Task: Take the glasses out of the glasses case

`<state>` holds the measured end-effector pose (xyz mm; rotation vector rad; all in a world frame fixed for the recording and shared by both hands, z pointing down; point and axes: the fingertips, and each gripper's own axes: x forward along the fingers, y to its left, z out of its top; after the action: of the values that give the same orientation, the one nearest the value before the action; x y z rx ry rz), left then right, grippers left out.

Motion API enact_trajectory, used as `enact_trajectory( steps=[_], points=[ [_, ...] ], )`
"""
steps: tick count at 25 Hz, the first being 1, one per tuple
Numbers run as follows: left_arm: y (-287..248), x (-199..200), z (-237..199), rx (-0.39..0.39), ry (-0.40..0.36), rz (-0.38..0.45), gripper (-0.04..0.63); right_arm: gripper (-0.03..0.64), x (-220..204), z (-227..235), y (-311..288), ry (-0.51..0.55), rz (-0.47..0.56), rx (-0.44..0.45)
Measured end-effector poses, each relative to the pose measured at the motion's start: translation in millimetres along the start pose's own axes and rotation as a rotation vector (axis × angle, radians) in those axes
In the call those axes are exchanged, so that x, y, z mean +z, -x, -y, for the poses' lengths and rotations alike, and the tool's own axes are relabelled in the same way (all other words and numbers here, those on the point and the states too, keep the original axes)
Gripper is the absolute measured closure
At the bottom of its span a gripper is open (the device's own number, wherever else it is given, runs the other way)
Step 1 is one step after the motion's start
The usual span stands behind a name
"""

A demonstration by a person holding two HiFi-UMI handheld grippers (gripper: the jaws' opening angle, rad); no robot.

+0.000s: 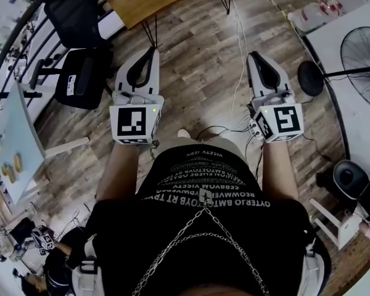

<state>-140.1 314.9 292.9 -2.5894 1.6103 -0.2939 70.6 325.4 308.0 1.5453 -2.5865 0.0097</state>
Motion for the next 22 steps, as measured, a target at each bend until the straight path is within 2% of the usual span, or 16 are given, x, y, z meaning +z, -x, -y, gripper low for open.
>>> enact_trajectory(
  steps=[1,4,7,11,22],
  points=[
    [4,-2,-6,-0.002,0.009,0.002,0.571,0.589,2,-7,-2,0.0,0.005,0.011],
    [14,-6,-20,-0.007,0.017,0.012,0.571,0.502,6,-24,-6,-0.017,0.003,0.029],
    [22,-11,-31,-0.013,0.016,0.017,0.571,0.464,8,-36,-7,-0.044,0.004,0.028],
    [35,-13,-37,-0.018,0.023,0.03,0.571,0.453,10,-48,4,-0.065,0.01,0.012],
    [58,-10,-43,-0.02,0.097,0.073,0.571,0.445,26,-72,20,-0.028,-0.021,0.034]
  ],
)
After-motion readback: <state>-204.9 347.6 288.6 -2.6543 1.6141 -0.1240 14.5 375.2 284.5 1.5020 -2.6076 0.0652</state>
